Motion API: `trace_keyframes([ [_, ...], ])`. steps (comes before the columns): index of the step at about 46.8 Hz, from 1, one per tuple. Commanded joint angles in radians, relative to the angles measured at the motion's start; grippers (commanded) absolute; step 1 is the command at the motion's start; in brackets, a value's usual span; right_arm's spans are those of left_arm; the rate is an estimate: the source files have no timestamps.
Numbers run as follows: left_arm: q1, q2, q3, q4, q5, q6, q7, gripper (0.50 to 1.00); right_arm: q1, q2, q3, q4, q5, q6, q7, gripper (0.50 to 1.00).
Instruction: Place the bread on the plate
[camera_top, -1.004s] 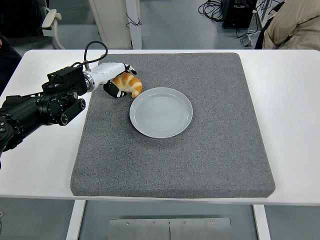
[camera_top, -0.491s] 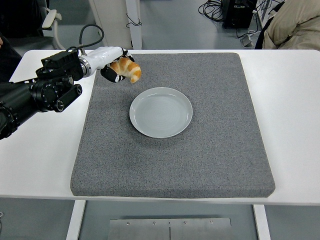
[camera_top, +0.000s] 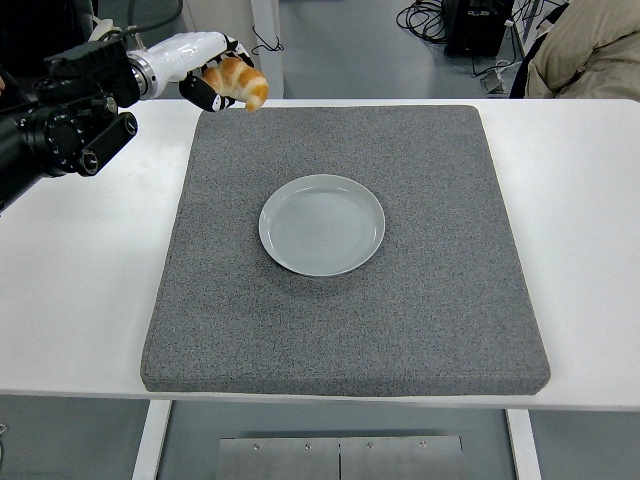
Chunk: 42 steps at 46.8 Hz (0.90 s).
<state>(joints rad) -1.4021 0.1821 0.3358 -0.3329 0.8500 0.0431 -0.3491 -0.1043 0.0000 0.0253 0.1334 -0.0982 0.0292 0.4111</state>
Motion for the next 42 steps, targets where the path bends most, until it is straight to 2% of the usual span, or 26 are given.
trace_keyframes([
  [1,-0.008,0.0,0.0,0.0,-0.003,-0.003,-0.005,0.5,0.0,0.0,0.001,0.0,0.0,0.0,0.0,1.0],
  [18,-0.027,-0.015,-0.011,-0.037,-0.003,-0.002,-0.011,0.5,0.0,0.0,-0.001,0.0,0.0,0.0,0.0,1.0],
  [42,-0.069,-0.026,-0.055,-0.227,0.009,0.009,-0.008,0.504,0.0,0.0,-0.001,0.0,0.0,0.0,0.0,1.0],
])
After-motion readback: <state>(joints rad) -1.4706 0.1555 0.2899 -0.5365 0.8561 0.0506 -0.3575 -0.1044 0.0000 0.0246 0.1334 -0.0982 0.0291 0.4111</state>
